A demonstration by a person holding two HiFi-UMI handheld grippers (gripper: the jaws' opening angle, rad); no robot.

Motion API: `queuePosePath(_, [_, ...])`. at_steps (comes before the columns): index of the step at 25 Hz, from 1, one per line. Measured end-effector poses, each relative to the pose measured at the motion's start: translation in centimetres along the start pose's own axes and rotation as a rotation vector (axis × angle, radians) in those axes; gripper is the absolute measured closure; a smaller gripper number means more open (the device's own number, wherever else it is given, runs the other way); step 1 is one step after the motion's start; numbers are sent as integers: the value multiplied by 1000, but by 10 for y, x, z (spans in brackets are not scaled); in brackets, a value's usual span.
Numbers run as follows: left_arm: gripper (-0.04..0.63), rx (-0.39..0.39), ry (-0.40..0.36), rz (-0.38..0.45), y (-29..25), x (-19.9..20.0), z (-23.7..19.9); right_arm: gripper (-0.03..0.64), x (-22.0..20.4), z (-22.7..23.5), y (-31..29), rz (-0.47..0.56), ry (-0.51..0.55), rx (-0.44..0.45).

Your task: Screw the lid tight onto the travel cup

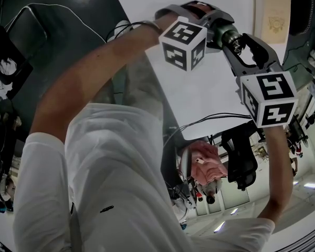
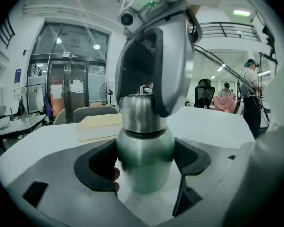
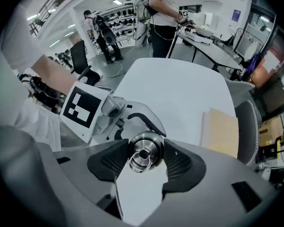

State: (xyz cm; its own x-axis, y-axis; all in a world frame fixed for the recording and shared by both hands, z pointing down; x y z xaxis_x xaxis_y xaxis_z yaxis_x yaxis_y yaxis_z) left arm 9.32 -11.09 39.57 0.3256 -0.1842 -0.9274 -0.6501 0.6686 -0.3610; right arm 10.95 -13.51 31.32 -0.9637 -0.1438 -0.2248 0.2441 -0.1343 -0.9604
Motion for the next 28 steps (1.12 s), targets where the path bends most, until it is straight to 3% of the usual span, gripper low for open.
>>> queuePosePath(5, [232,-1,0,3,1,0,0,370,-2,3,2,36,-27,27])
queuePosePath(12, [232,-7,-5,2,1,0,0,362,-3,-1,21,73,85,50])
queuePosePath(16, [232,-9,0,2,1,1,0,362,-1,-14,33,44,257,142])
queuePosePath(22, [232,-10,1,8,0,1,-1,362,-6,-19,34,-72,638,137])
queuePosePath(28, [232,-13,1,12,1,0,-1,362,0,-22,25,-104,894,183])
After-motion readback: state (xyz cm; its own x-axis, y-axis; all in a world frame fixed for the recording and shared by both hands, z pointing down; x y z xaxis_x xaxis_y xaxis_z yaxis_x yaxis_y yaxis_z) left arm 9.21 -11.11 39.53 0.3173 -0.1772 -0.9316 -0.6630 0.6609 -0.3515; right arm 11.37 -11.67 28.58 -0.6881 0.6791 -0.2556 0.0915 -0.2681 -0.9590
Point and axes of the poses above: the fingertips, and each gripper's own axes: y backward along the fingers, z to its right, x out of its top, the point moved 6 cm from there along y, backward along the fingers, and after that the axes turned 7 degrees about x, right-handed, at the moved point
